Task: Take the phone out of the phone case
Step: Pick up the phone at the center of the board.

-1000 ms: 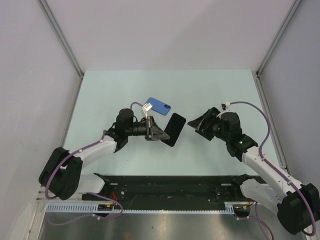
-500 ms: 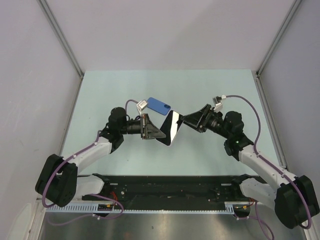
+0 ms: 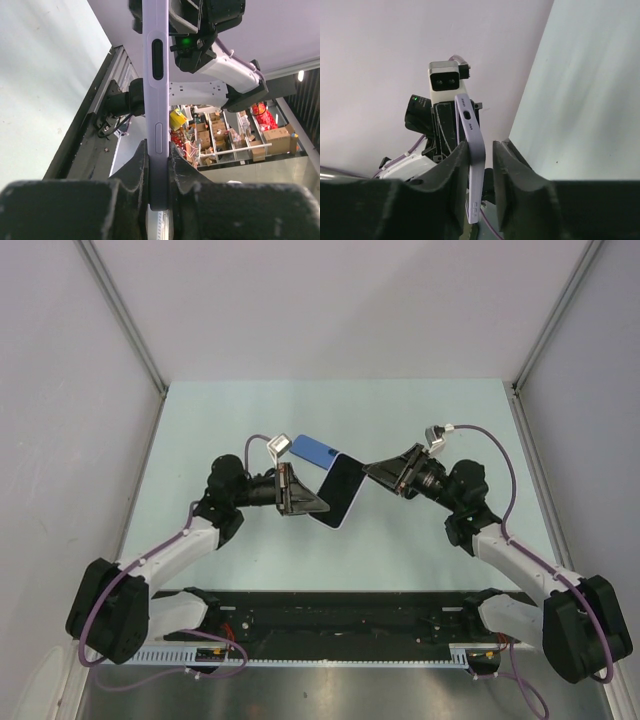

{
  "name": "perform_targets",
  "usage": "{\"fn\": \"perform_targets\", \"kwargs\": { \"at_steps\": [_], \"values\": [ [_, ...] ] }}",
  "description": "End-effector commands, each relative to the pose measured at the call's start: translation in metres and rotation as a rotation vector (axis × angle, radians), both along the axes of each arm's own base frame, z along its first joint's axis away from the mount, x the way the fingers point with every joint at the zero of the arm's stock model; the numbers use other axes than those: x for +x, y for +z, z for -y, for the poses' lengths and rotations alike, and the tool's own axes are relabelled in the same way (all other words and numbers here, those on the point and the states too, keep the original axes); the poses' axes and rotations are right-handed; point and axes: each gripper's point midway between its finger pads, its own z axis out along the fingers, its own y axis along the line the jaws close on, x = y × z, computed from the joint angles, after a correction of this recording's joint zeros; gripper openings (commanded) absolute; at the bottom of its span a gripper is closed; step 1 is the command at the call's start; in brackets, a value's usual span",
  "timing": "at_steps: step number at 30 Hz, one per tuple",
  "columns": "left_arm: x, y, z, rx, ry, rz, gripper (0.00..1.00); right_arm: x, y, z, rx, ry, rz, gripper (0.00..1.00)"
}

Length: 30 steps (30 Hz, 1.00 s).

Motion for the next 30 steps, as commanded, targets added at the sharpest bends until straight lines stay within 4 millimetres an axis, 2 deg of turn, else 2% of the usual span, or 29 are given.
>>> {"fn": "perform_targets", "kwargs": {
  "at_steps": [1, 3, 4, 10, 13, 14, 15, 16, 17, 18, 20, 23, 30],
  "values": [
    [-0.014, 0.044, -0.007, -0.101, -0.038, 0.156, 0.00, 0.000, 0.020, 0.000, 0.054, 0.007, 0.059, 0.21],
    [-0.017, 0.042, -0.009, -0.109, -0.039, 0.134, 0.00, -0.001, 0.020, 0.000, 0.069, 0.007, 0.059, 0.05],
    [-0.018, 0.045, -0.010, -0.123, -0.040, 0.153, 0.00, -0.002, 0.021, 0.000, 0.081, 0.007, 0.052, 0.02],
    [-0.022, 0.044, -0.012, -0.136, -0.035, 0.149, 0.00, -0.011, 0.033, 0.000, 0.200, 0.011, 0.046, 0.00],
    [-0.023, 0.044, -0.013, -0.145, -0.029, 0.170, 0.00, -0.017, 0.051, -0.004, 0.365, 0.040, 0.023, 0.00],
    [-0.024, 0.045, -0.013, -0.150, -0.030, 0.172, 0.00, -0.018, 0.050, -0.005, 0.426, 0.055, -0.034, 0.00],
    [-0.024, 0.049, -0.013, -0.165, -0.025, 0.196, 0.00, -0.027, 0.066, -0.002, 0.498, 0.082, 0.016, 0.00],
    [-0.025, 0.051, -0.014, -0.173, -0.027, 0.204, 0.00, -0.021, 0.058, -0.007, 0.530, 0.077, -0.024, 0.00],
    [-0.026, 0.053, -0.014, -0.183, -0.028, 0.202, 0.00, -0.021, 0.061, -0.008, 0.571, 0.089, -0.040, 0.00],
    [-0.028, 0.059, -0.015, -0.199, -0.030, 0.229, 0.00, -0.028, 0.072, -0.005, 0.642, 0.121, -0.033, 0.00],
    [-0.028, 0.064, -0.015, -0.214, -0.025, 0.238, 0.00, -0.021, 0.062, -0.013, 0.659, 0.115, -0.090, 0.00],
    [-0.030, 0.074, -0.017, -0.237, -0.019, 0.276, 0.00, -0.019, 0.059, -0.018, 0.665, 0.106, -0.105, 0.00],
    [-0.035, 0.089, -0.020, -0.274, -0.018, 0.352, 0.00, -0.020, 0.074, -0.016, 0.720, 0.120, -0.119, 0.00]
  ]
}}
